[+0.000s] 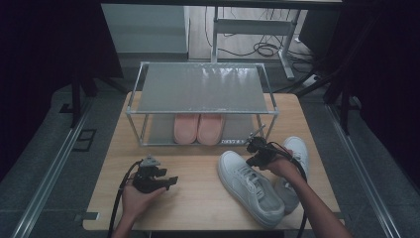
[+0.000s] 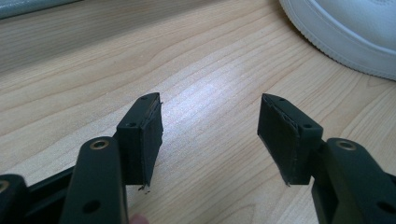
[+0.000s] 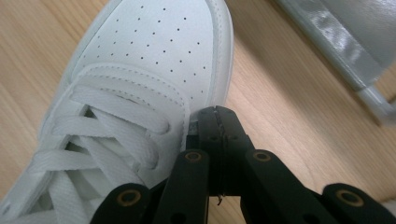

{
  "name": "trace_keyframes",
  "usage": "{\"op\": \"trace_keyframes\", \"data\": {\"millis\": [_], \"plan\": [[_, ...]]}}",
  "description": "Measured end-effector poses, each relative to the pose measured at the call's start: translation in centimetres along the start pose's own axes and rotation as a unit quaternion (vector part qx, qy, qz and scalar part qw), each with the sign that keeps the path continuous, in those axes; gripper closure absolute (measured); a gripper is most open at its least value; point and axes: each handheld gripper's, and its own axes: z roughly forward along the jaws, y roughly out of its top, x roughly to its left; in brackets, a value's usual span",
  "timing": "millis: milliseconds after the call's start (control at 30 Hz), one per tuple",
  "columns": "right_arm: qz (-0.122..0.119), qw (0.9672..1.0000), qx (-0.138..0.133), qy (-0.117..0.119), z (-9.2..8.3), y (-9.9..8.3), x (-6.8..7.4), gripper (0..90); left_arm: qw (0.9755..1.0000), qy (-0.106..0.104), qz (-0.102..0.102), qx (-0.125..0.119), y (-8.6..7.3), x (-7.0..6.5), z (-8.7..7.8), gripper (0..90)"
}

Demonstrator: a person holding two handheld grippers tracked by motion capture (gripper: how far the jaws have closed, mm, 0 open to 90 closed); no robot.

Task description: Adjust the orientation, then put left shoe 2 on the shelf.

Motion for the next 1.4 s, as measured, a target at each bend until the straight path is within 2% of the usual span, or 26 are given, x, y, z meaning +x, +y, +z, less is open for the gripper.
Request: {"op": "trace_keyframes", "data": {"millis": [200,333,633,867,1233,1400], "plan": [[0.0,1.0,-0.001,0.002,0.0,0.1,-0.1,90.0,1.0,0.0,-0.001,-0.002,0.0,0.1,-0.1,40.5],[0.004,0.9998,-0.018,0.005,-1.1,-0.4,-0.1,90.0,1.0,0.001,-0.002,-0.004,0.0,0.2,-0.3,40.4],[0.016,0.9966,-0.08,0.005,-4.9,-3.6,-0.4,90.0,1.0,0.001,-0.003,-0.005,0.0,0.1,-0.2,40.4],[0.019,0.9929,-0.116,0.013,-6.8,-6.3,0.1,89.5,1.0,-0.005,-0.006,-0.005,0.0,0.0,-0.3,41.6],[0.022,0.9894,-0.143,0.015,-8.0,-8.6,1.1,88.5,0.9999,-0.008,-0.005,-0.005,0.1,0.1,-0.3,41.7],[0.022,0.9883,-0.15,0.019,-8.7,-9.6,1.7,84.3,0.9999,-0.007,-0.005,-0.007,0.0,0.1,-0.4,41.6]]}}
